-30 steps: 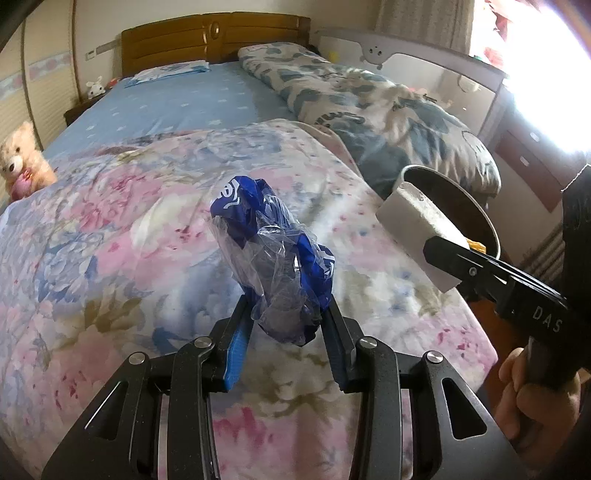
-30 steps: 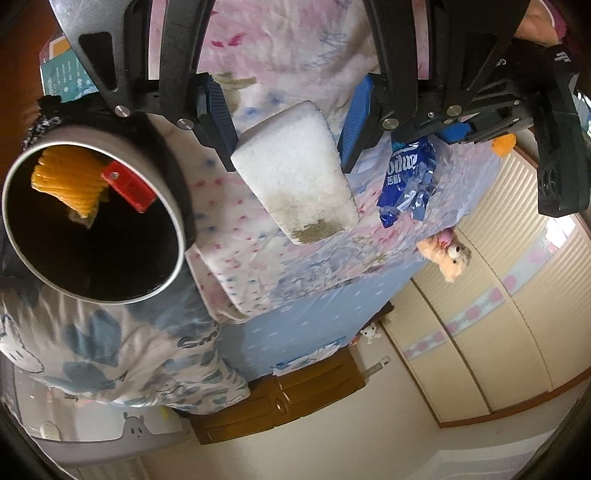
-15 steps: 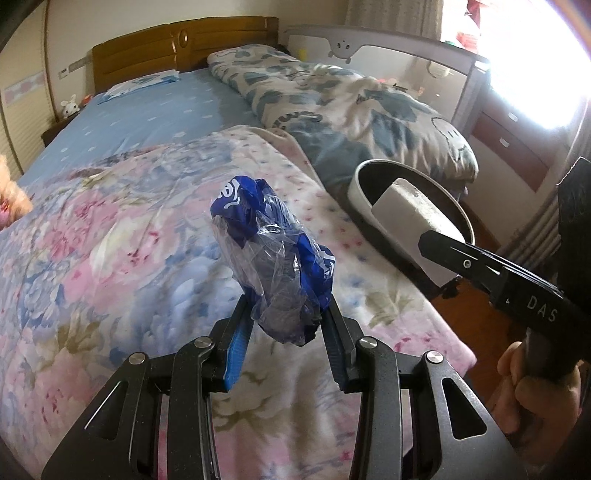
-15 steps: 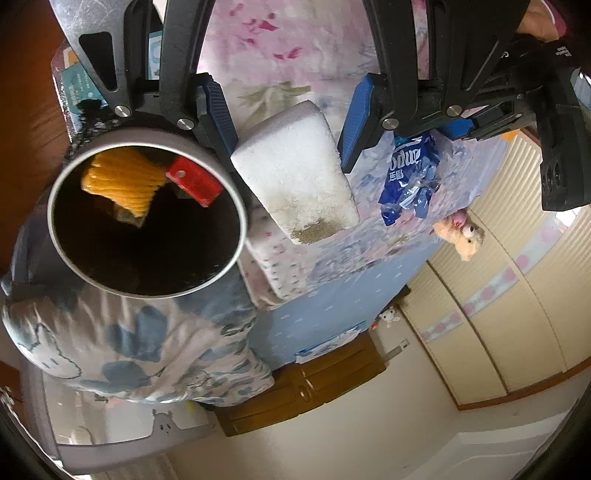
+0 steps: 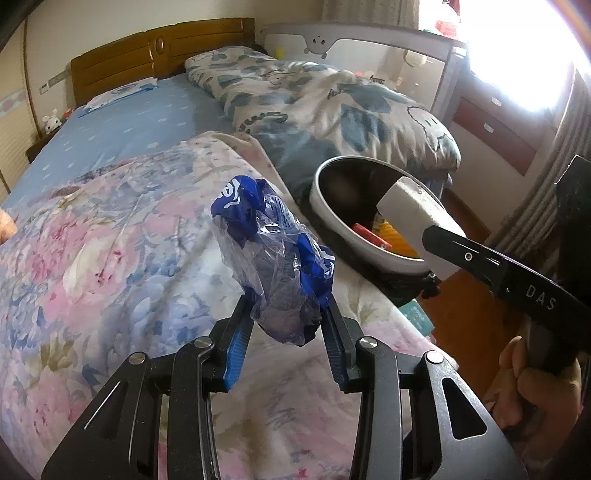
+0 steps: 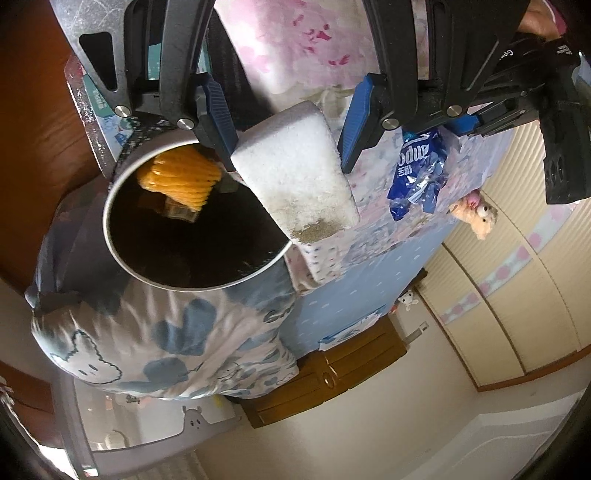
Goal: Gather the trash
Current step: 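Carry the blue wrapper and white sponge with both tools over the bin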
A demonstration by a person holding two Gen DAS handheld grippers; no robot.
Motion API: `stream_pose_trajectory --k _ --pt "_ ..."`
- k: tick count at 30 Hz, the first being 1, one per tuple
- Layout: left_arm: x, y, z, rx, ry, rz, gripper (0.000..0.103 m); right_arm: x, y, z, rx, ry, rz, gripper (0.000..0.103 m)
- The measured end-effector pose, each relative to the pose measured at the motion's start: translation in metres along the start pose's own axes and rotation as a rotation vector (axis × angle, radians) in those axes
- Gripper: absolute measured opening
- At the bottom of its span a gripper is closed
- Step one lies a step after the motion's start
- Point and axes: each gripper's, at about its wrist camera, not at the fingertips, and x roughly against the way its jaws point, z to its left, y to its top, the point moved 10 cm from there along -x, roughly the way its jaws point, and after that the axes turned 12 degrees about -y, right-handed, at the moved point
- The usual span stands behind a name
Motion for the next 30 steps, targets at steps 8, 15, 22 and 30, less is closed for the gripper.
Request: stream_pose_trajectory --k 8,15,22,30 --pt "-0.007 0.005 -0.015 -0.025 -0.021 0.008 0.036 0.002 0.001 -0.018 -0.026 -0.017 -0.003 0.055" --pt "-0.015 0.012 -0.032 -0.045 -0.049 0.009 0.036 0.003 0.003 -0.029 -0.035 -0.032 -0.004 0.055" --pt "-0.021 0.018 -0.046 -0.069 -0.069 0.013 0.036 0.004 0.007 -0.041 -0.043 -0.050 -0.008 0.055" --pt "-0.032 0.024 -0.056 -0.084 -0.080 0.025 0.036 0.000 0.014 -0.055 -0.055 -0.069 -0.004 0.055"
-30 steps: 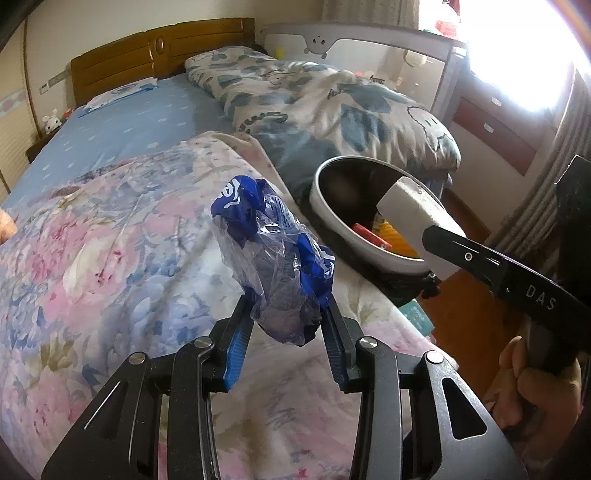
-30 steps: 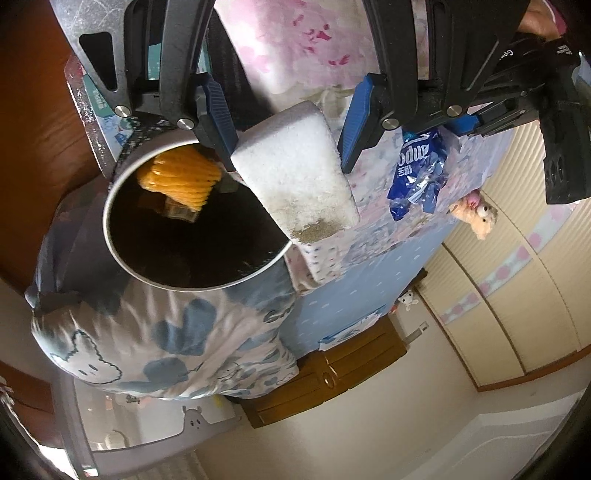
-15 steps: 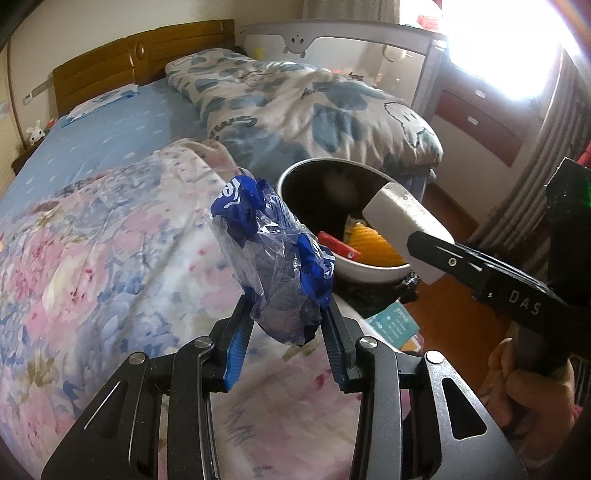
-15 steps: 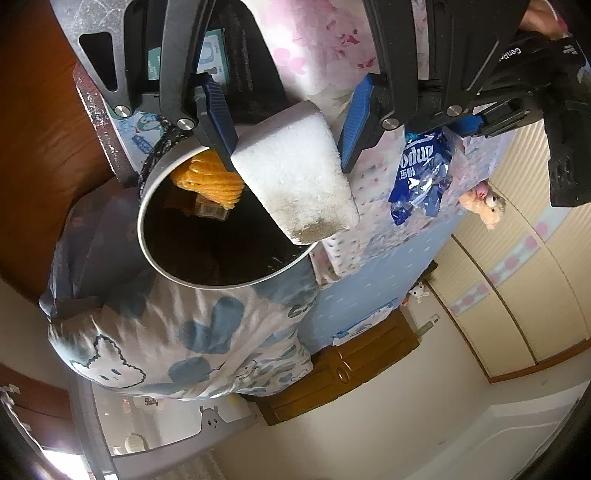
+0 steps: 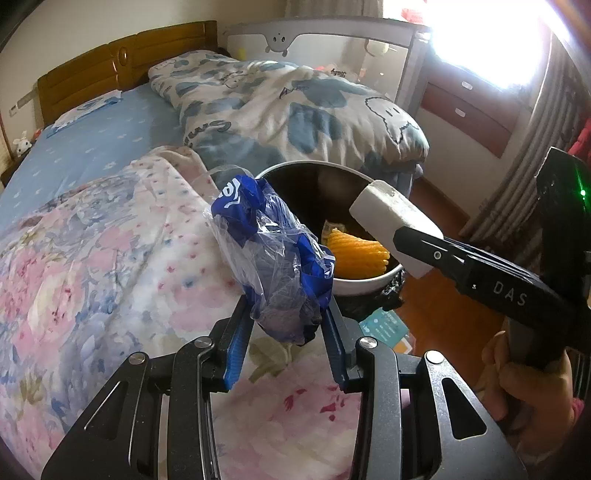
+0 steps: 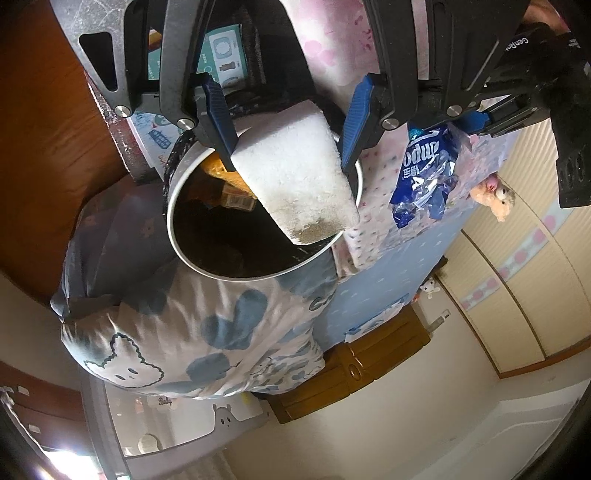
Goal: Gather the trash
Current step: 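Carry the blue wrapper and white sponge with both tools over the bin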
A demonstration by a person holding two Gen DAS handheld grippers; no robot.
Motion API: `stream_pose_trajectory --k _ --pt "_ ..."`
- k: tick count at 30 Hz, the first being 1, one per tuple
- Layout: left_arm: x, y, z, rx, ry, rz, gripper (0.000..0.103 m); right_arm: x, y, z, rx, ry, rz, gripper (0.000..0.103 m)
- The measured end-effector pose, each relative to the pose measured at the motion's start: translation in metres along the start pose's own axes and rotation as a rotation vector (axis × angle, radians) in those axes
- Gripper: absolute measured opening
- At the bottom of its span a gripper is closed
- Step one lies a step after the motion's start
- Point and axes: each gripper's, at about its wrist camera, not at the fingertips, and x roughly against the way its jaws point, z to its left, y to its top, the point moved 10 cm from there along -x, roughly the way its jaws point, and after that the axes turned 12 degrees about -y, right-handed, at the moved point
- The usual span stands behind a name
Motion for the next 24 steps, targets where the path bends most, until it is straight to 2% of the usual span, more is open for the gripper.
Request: stream_pose_trajectory --k 24 --pt "-0.038 0.028 -0.013 -0.033 -0.017 0.038 0.036 -0.023 0.034 -0.024 -0.006 -0.027 0.006 0.055"
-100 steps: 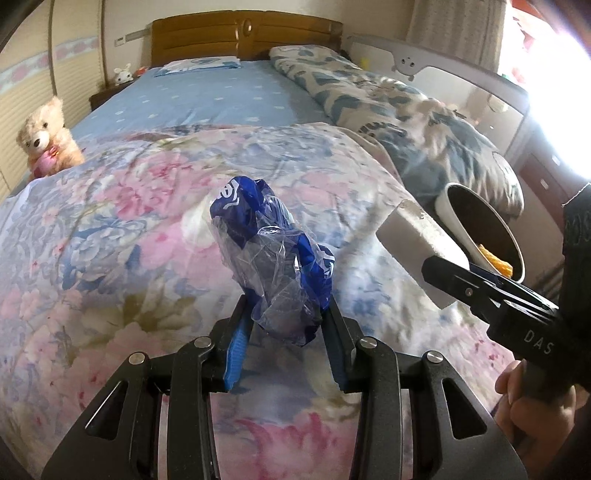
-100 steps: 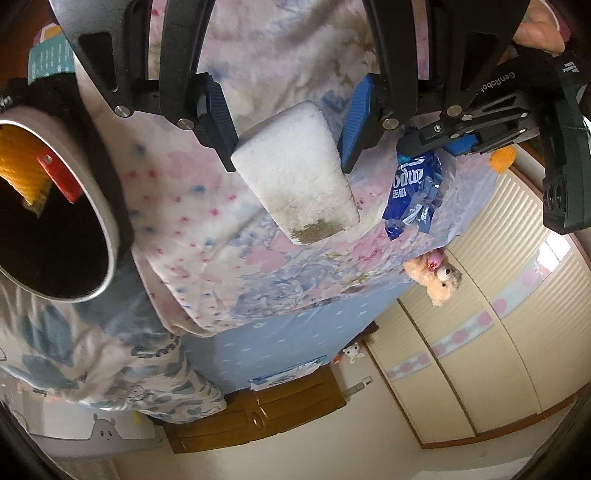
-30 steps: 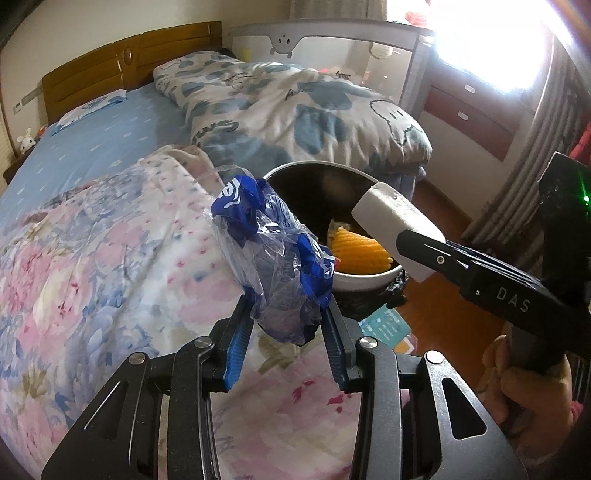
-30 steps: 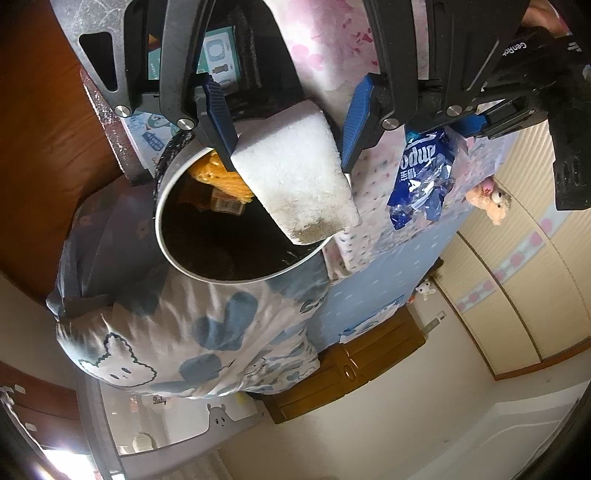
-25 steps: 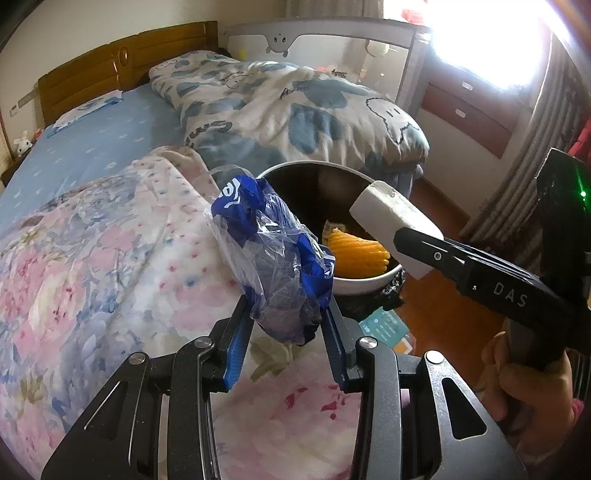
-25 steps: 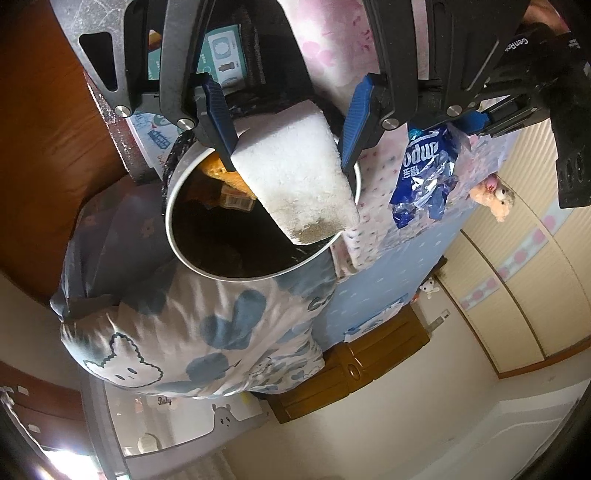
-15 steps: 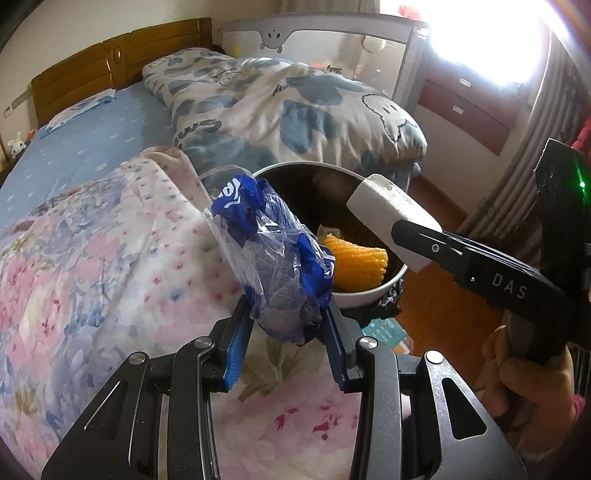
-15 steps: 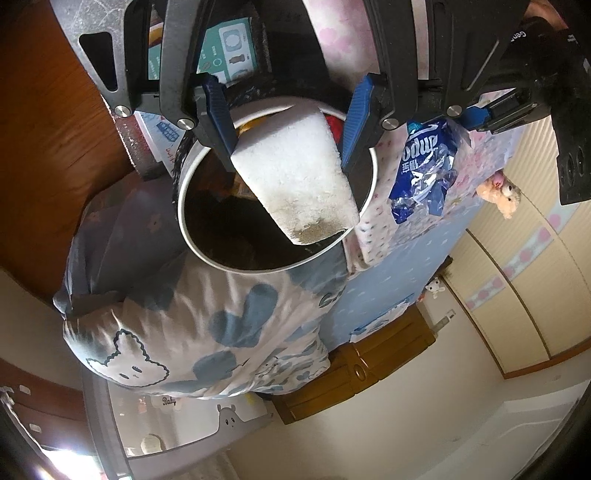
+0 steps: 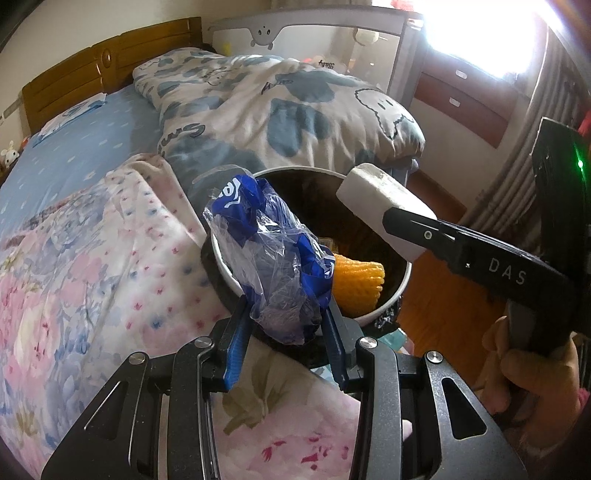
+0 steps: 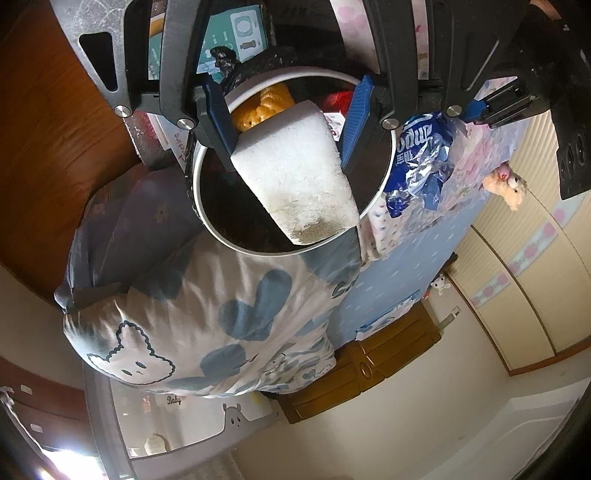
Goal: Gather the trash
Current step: 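Carry the blue wrapper and white sponge with both tools over the bin, then open both tools to drop the wrapper and sponge into the bin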
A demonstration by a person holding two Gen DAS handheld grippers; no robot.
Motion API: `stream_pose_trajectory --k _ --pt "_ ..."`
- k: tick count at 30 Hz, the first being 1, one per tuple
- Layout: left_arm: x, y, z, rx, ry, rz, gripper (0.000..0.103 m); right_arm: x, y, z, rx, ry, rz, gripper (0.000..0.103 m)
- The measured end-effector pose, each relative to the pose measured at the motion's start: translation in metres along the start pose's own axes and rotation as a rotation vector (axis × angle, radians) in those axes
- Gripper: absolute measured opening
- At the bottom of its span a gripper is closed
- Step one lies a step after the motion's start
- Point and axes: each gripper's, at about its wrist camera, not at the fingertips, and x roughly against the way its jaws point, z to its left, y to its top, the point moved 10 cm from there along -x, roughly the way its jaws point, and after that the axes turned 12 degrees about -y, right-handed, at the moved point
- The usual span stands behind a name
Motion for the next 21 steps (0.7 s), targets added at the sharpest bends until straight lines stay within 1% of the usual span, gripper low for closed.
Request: stream_pose_trajectory --k 21 --pt "-0.015 0.017 0.005 0.000 0.006 0.017 0.036 -0.019 0.010 -0.002 0.003 0.006 0.021 0.055"
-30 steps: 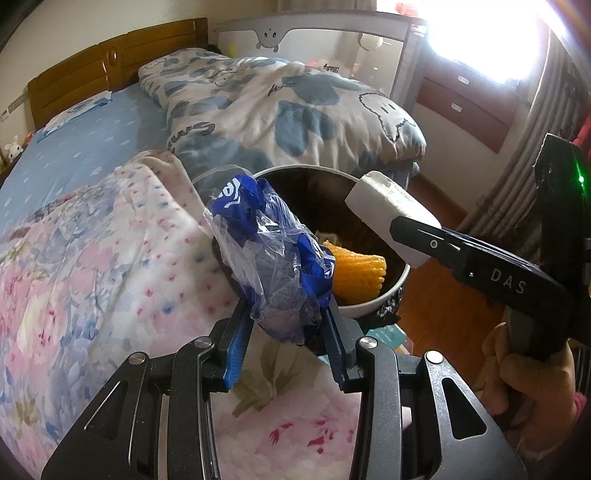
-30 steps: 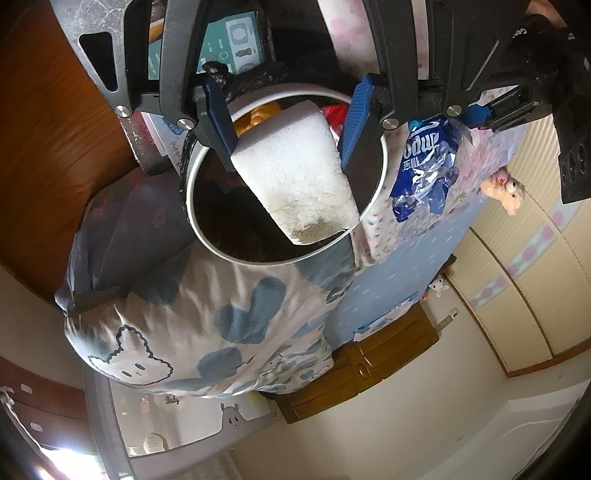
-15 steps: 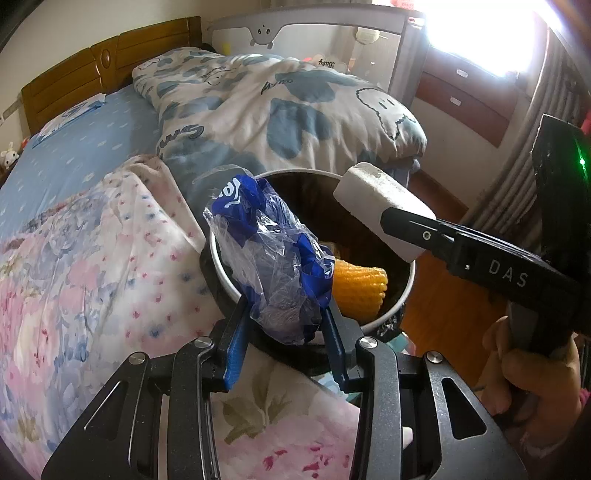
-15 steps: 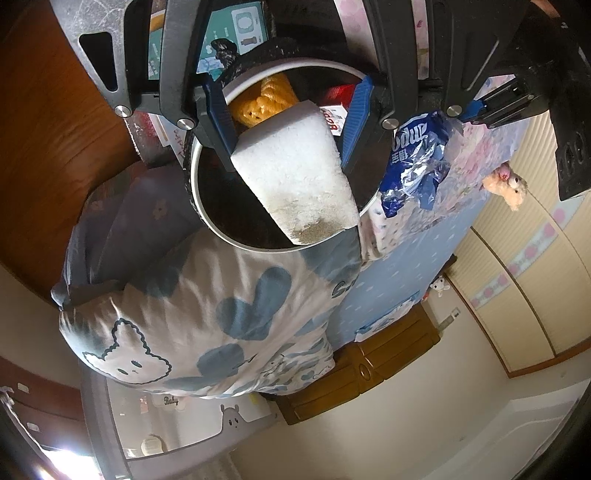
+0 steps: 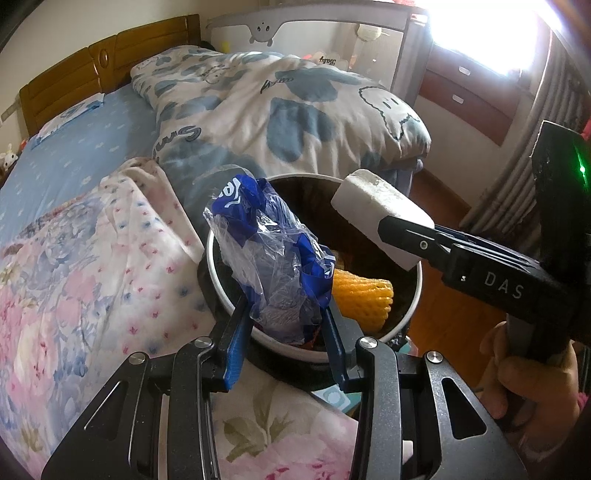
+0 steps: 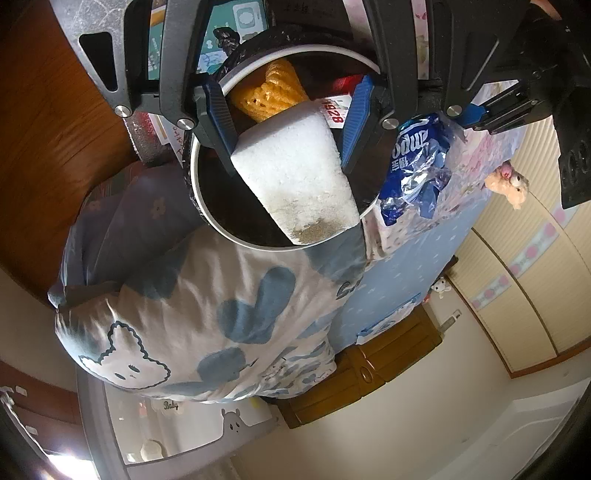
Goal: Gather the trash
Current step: 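Open both tools to drop the wrapper and sponge into the bin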
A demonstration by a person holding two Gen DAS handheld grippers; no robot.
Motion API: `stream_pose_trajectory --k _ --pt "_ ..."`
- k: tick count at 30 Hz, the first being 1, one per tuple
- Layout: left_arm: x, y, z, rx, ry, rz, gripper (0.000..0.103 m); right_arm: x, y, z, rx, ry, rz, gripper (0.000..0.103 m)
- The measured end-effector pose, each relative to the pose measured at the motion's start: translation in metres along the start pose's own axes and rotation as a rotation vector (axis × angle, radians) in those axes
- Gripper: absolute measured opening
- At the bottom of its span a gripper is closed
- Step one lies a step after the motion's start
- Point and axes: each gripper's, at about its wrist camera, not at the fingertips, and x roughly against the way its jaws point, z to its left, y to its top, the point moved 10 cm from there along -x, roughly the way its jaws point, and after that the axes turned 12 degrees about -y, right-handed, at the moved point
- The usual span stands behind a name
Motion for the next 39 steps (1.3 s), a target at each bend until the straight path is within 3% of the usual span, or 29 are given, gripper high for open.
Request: stream_pose_trajectory --k 39 --pt "-0.017 0.011 0.002 0.019 -0.035 0.021 0.037 -0.020 0.007 -0.004 -0.021 0.016 0.063 0.058"
